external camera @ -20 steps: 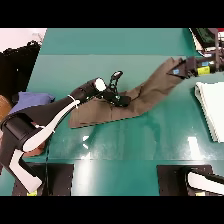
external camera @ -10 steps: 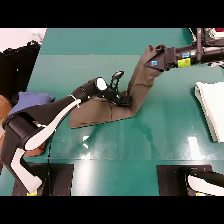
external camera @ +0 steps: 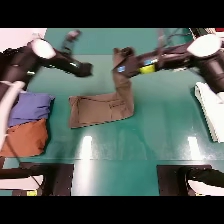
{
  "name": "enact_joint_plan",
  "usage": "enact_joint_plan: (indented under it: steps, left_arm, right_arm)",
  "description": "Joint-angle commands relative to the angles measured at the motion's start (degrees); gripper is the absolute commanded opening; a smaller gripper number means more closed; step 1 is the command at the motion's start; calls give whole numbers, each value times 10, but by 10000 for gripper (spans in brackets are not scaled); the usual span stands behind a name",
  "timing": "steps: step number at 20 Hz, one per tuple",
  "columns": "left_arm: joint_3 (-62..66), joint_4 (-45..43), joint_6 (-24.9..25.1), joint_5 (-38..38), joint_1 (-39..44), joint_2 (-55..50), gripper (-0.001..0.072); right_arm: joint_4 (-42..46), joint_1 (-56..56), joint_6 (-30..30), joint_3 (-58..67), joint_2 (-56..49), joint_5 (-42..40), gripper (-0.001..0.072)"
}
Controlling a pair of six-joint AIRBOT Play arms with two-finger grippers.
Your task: Fold the shirts.
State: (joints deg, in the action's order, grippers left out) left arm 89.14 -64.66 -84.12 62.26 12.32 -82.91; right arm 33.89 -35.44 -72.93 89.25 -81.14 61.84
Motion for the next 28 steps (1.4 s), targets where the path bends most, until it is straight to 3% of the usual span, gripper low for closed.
enact_joint_plan:
  steps: [1, 2, 4, 5, 6, 8, 10, 13, 17, 18, 19, 20, 24, 28]
  left_arm:
    - [1, -74, 1, 28, -93, 98, 27]
    - [1, -74, 1, 30, -113, 116, 27]
    - [1, -74, 1, 38, -141, 135, 27]
    - [0, -74, 1, 46, -150, 141, 27]
    - [0, -73, 2, 56, -155, 141, 27]
    - [0, -73, 2, 74, -157, 141, 27]
    - [0, -70, 5, 82, -157, 141, 27]
    - [0, -69, 5, 93, -157, 141, 27]
    - [0, -66, 5, 93, -156, 141, 27]
    - [0, -62, 5, 93, -156, 140, 27]
    - [0, -55, 5, 91, -156, 139, 27]
    - [-1, -46, 5, 88, -156, 139, 27]
    - [-4, -23, 5, 67, -156, 137, 27]
    - [-4, -23, 10, 63, -156, 137, 27]
  right_arm:
    - [2, -123, 24, 3, -68, -148, 36]
    - [2, -153, 38, 15, -98, -177, 118]
    - [4, -196, 40, 63, -167, -178, 424]
    - [6, -206, 40, 91, -197, -156, 512]
    - [6, -208, 40, 119, -220, -114, 506]
    - [7, -190, 40, 151, -238, -42, 366]
    - [16, -153, 39, 142, -228, 5, 366]
    - [100, -79, 13, 69, -179, 44, 366]
    - [171, 49, -7, -82, -94, 45, 369]
    - [168, 82, -8, -116, -79, 42, 404]
    - [166, 114, -8, -146, -68, 40, 603]
    - [164, 143, -7, -169, -65, 41, 694]
    - [73, 196, -5, -221, -91, 37, 691]
    - [26, 158, -1, -191, -160, 38, 668]
